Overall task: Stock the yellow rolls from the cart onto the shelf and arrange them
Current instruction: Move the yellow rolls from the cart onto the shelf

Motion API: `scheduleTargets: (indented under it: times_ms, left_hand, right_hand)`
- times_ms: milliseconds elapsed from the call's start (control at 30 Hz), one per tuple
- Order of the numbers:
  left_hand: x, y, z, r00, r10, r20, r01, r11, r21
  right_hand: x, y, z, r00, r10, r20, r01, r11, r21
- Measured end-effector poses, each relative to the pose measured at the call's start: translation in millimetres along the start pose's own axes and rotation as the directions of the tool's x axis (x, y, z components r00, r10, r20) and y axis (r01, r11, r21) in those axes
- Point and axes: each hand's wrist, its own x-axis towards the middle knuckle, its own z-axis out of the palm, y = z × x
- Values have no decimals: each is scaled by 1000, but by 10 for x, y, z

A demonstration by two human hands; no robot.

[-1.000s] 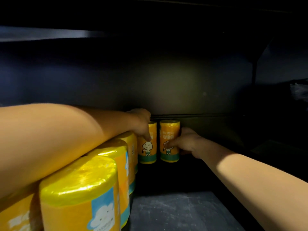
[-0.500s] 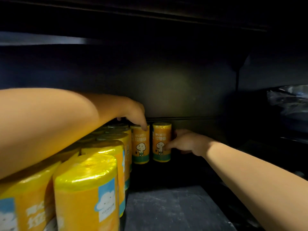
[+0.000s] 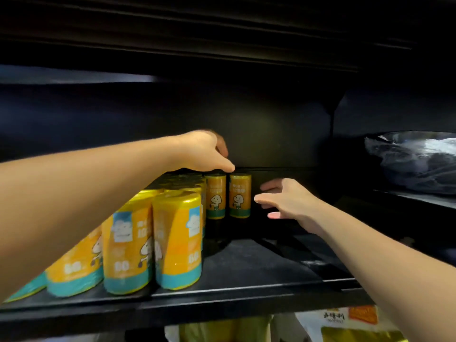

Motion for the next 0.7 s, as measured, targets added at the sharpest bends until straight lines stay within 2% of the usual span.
scheduleTargets:
  times_ms: [133,367,567,700]
  left_hand:
    - [-594,135,-115,979,102,-174,-133,976,-172]
    - [-1623,203,-122,936,165,-310,-237,948,-212]
    - [-2588,-26,122,926,92,-365,-207,935,-289]
    - [-3233,-297,281,938,4,-346,-122,939,-322]
  right_hand:
    - [-545,-134,52,991,-121,-49,125,989,81]
    - [-1467,-299,218,940,-294,-171,324,927,187]
    - [-2195,-307,677,890,-433,-140,455,842,289]
    - [-2589,-245,1129,893,-442,-77,430,793,432]
